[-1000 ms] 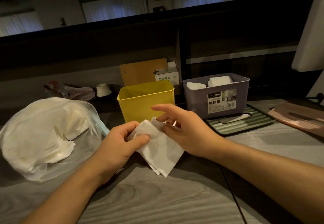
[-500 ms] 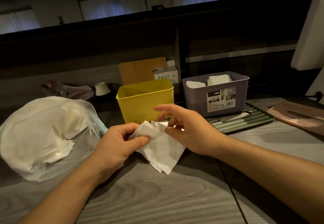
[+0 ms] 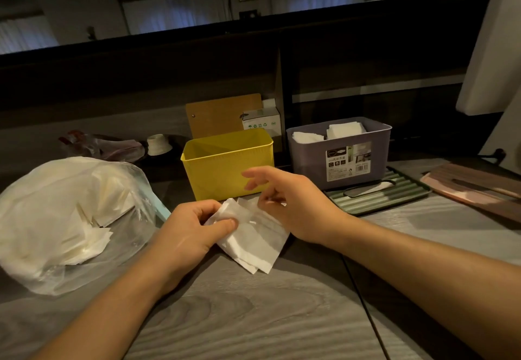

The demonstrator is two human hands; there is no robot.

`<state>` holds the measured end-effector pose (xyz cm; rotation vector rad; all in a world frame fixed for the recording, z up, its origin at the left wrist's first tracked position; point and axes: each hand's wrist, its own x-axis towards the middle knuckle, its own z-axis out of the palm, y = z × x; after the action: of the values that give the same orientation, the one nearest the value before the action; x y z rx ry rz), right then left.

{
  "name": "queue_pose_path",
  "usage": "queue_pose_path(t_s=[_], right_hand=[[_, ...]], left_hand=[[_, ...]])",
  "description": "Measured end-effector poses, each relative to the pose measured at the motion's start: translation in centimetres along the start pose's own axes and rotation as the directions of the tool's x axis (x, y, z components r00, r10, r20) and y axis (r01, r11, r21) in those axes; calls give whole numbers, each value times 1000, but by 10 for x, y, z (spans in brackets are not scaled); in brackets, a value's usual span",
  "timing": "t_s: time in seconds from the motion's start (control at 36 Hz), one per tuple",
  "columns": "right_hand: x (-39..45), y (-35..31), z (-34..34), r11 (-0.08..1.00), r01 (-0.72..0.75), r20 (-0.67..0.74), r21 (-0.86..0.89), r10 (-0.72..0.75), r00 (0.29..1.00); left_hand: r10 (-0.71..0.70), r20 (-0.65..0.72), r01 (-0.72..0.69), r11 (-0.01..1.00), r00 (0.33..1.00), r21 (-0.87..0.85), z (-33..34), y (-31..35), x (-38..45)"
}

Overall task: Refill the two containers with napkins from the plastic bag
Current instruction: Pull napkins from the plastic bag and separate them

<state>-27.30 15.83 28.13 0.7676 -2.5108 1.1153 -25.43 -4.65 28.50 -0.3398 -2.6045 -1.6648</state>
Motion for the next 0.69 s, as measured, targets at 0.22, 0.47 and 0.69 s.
queue_pose_path(t_s=[0.22, 0.47, 0.69], right_hand=[[-3, 4, -17, 942, -134, -159, 308, 190, 969], [-7, -13, -20, 584, -364, 323, 726, 178, 930], [-7, -15, -24, 465, -468, 438, 752, 178, 881]], left_hand=[[32, 33, -16, 918, 999, -396, -16, -3, -2], [78, 194, 82, 712, 978, -698, -15, 11, -9], [-76, 79, 109, 728, 994, -677, -12, 15, -6]])
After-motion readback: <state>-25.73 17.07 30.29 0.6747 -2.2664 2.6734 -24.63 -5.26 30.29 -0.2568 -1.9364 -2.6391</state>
